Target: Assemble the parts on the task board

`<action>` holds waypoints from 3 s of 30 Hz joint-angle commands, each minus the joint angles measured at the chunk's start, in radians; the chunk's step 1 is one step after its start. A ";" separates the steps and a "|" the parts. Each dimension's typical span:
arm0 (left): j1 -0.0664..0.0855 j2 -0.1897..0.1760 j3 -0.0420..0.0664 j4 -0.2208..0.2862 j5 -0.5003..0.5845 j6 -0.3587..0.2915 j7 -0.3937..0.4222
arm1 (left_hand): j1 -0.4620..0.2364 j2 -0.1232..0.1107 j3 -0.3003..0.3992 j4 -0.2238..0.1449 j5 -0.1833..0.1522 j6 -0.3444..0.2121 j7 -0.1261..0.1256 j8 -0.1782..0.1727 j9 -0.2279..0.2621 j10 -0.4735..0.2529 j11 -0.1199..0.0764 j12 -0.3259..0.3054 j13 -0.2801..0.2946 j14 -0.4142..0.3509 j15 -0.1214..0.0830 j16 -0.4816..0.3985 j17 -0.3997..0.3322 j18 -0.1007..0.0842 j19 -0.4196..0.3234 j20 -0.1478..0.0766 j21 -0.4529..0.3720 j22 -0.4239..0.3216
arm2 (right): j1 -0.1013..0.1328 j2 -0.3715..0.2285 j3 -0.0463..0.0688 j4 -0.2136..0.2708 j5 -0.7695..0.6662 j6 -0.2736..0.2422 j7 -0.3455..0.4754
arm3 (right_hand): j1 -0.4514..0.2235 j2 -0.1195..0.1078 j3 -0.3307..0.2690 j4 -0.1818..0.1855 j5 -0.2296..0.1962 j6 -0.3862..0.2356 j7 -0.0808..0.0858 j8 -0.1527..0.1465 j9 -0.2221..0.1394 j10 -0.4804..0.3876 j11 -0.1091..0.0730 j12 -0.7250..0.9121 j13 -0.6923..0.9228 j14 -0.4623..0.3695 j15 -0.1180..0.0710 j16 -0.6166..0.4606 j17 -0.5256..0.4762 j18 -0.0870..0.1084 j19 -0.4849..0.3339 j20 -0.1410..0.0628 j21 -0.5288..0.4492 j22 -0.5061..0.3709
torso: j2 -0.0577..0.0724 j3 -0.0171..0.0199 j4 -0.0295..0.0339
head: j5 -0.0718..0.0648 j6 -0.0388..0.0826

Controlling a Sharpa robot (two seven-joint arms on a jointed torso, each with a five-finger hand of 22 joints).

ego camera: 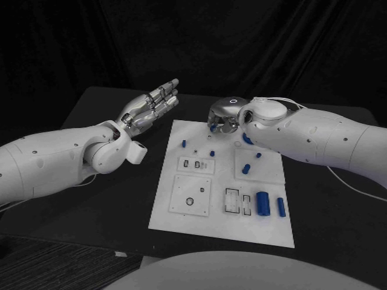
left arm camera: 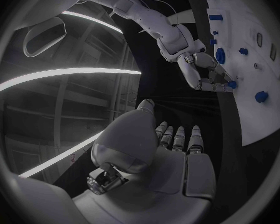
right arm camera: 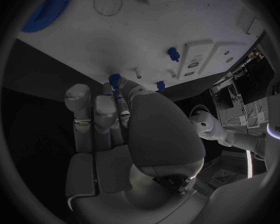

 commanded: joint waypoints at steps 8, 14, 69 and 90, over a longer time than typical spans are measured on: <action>-0.002 0.001 0.001 0.000 0.000 0.013 0.006 | 0.003 0.011 0.008 0.000 0.004 0.006 0.002 0.005 0.001 0.002 0.006 -0.007 -0.001 0.000 0.009 -0.004 -0.001 0.009 -0.003 0.007 -0.003 -0.001 | -0.004 -0.002 0.000 0.002 -0.004 0.018 -0.067 | -0.027 -0.013 -0.060 -0.010 -0.011 -0.309 -0.052 -0.012 -0.009 -0.262 0.026 0.002 0.000 -0.050 0.022 -0.041 -0.044 0.019 -0.044 0.021 -0.103 -0.022 | 0.000 0.0003 -0.0013 | 0.001 0.000; -0.002 -0.001 0.001 0.001 0.000 0.014 0.006 | 0.004 0.011 0.009 0.000 0.004 0.006 0.003 0.005 0.001 0.002 0.006 -0.007 -0.001 0.000 0.009 -0.004 -0.001 0.009 -0.003 0.007 -0.003 -0.001 | -0.004 -0.014 0.000 0.004 -0.004 -0.038 -0.064 | -0.034 0.008 -0.113 -0.028 -0.013 -0.406 -0.087 -0.013 -0.011 -0.478 0.026 -0.006 -0.008 -0.090 0.027 -0.084 -0.095 0.032 -0.082 0.027 -0.197 -0.047 | 0.000 0.0009 -0.0017 | 0.004 0.000; -0.002 -0.074 0.001 0.042 -0.001 -0.008 0.087 | -0.007 -0.010 -0.021 0.016 -0.042 0.039 0.008 0.013 0.004 0.002 0.014 -0.007 -0.001 0.000 -0.011 -0.004 -0.001 0.019 -0.003 -0.003 -0.003 -0.001 | 0.088 -0.511 -0.006 0.493 0.068 -0.112 -0.158 | -0.102 0.057 -0.267 0.049 -0.025 -0.209 -0.032 0.002 0.014 0.370 -0.054 1.491 1.469 0.083 0.003 0.392 0.538 0.029 -0.059 0.007 -0.304 0.092 | 0.055 0.0083 -0.0548 | -0.049 0.000; -0.002 -0.081 0.001 0.043 -0.001 0.002 0.079 | -0.001 -0.009 -0.018 0.014 -0.032 0.039 0.010 0.012 0.004 0.002 0.016 -0.007 -0.001 0.000 -0.008 -0.004 -0.001 0.019 -0.003 0.001 -0.003 -0.001 | 0.079 -0.448 -0.005 0.442 -0.002 -0.090 -0.204 | -0.139 0.027 -0.272 0.061 -0.022 -0.152 -0.036 0.013 0.076 0.426 -0.066 1.513 1.509 0.138 -0.009 0.450 0.624 -0.035 0.104 -0.006 0.187 0.187 | 0.056 0.0081 -0.0560 | -0.049 0.000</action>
